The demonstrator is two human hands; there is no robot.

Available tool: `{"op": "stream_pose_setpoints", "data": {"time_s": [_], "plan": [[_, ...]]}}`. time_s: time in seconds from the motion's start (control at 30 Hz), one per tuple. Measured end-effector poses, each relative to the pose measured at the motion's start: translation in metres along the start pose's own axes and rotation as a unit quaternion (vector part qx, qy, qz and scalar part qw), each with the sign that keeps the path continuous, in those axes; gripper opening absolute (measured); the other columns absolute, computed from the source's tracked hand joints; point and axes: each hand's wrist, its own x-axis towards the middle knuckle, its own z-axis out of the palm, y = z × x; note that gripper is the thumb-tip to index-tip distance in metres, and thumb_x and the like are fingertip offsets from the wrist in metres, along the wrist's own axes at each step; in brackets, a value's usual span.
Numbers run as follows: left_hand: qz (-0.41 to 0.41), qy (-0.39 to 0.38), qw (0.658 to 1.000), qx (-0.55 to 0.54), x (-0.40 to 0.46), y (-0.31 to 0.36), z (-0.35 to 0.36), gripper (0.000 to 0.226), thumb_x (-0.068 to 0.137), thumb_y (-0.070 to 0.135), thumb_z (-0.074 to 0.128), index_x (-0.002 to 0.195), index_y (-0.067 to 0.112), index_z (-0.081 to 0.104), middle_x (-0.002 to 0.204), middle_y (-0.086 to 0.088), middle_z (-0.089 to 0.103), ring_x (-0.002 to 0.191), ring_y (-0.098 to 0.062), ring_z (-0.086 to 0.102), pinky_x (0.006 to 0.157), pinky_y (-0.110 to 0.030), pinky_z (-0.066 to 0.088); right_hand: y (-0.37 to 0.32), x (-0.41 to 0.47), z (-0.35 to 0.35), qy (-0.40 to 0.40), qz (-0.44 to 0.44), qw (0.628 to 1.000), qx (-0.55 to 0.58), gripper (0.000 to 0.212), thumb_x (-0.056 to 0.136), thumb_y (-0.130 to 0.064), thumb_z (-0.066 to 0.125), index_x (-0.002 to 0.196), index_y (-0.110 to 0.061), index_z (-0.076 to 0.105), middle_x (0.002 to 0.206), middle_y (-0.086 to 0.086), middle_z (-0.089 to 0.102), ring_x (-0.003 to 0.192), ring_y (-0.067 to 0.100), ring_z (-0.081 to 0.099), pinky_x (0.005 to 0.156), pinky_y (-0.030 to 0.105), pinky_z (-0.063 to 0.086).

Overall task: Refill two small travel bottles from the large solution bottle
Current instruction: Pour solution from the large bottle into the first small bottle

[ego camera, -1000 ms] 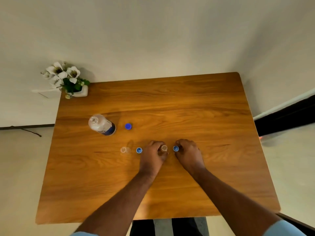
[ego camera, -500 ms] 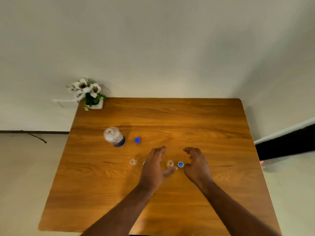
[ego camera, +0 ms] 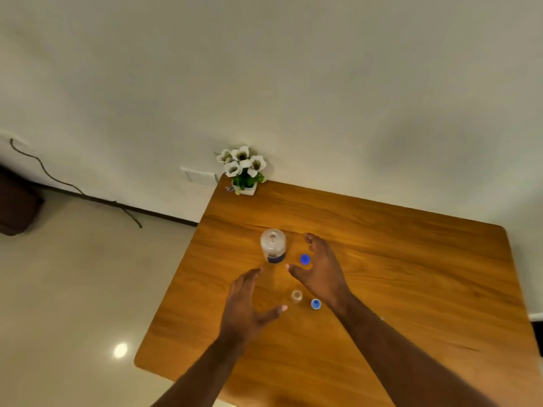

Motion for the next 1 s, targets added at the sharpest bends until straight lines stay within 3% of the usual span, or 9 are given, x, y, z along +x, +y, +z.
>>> {"op": "stream_pose_setpoints", "data": {"time_s": [0.13,0.23,0.43,0.53,0.73,1.0], "plan": [[-0.013,-0.048,0.998,0.023,0.014,-0.03,-0.014,0.11,0.066,0.079,0.071,0.155,0.031,0.028,0.159,0.006,0.037,0.138,-0.003,0.028,0.111,-0.031,0.036,-0.006,0.024,0.046,-0.032,-0.005,0.999,-0.018,0.107,0.065,-0.041,0.089,0.152,-0.02,0.03,0.155,0.001,0.036,0.14,0.022,0.038,0.111,0.037,0.039],[-0.007,-0.083,0.996,0.031,0.021,-0.046,-0.016,0.11,0.065,0.08,0.07,0.155,0.034,0.026,0.16,0.008,0.035,0.145,-0.01,0.031,0.115,-0.04,0.04,-0.007,0.036,0.066,-0.018,0.002,1.0,-0.011,0.111,0.061,-0.04,0.092,0.152,-0.019,0.031,0.153,0.0,0.039,0.138,0.021,0.038,0.109,0.036,0.04],[0.023,-0.103,0.994,0.021,0.027,-0.059,-0.017,0.099,0.07,0.077,0.069,0.153,0.037,0.032,0.156,0.012,0.038,0.141,-0.004,0.031,0.114,-0.036,0.038,-0.011,0.045,0.075,0.055,-0.005,0.997,0.046,0.077,0.064,-0.031,0.09,0.131,-0.022,0.052,0.114,-0.01,0.061,0.108,0.017,0.062,0.085,0.036,0.056],[0.048,-0.107,0.993,0.007,0.031,-0.055,-0.016,0.088,0.074,0.07,0.072,0.149,0.037,0.04,0.146,0.021,0.04,0.137,-0.002,0.035,0.113,-0.032,0.037,-0.021,0.041,0.063,0.057,-0.008,0.997,0.058,0.076,0.065,-0.036,0.089,0.131,-0.026,0.052,0.119,-0.009,0.062,0.107,0.012,0.06,0.083,0.037,0.057],[0.083,-0.165,0.982,0.027,0.047,-0.027,-0.002,0.077,0.076,0.059,0.076,0.144,0.037,0.047,0.148,0.014,0.049,0.136,-0.004,0.039,0.113,-0.032,0.041,-0.043,0.012,-0.001,0.136,-0.024,0.987,0.08,0.073,0.064,-0.043,0.088,0.126,-0.04,0.05,0.116,-0.021,0.061,0.104,0.0,0.06,0.074,0.016,0.054],[0.107,-0.214,0.97,0.04,0.059,-0.001,0.037,0.065,0.077,0.041,0.084,0.136,0.034,0.057,0.144,0.013,0.054,0.135,-0.005,0.043,0.112,-0.033,0.044,-0.018,-0.042,-0.063,0.229,0.03,0.971,0.064,0.072,0.065,-0.04,0.089,0.123,-0.047,0.047,0.114,-0.039,0.054,0.107,-0.007,0.055,0.075,0.021,0.056]]}}
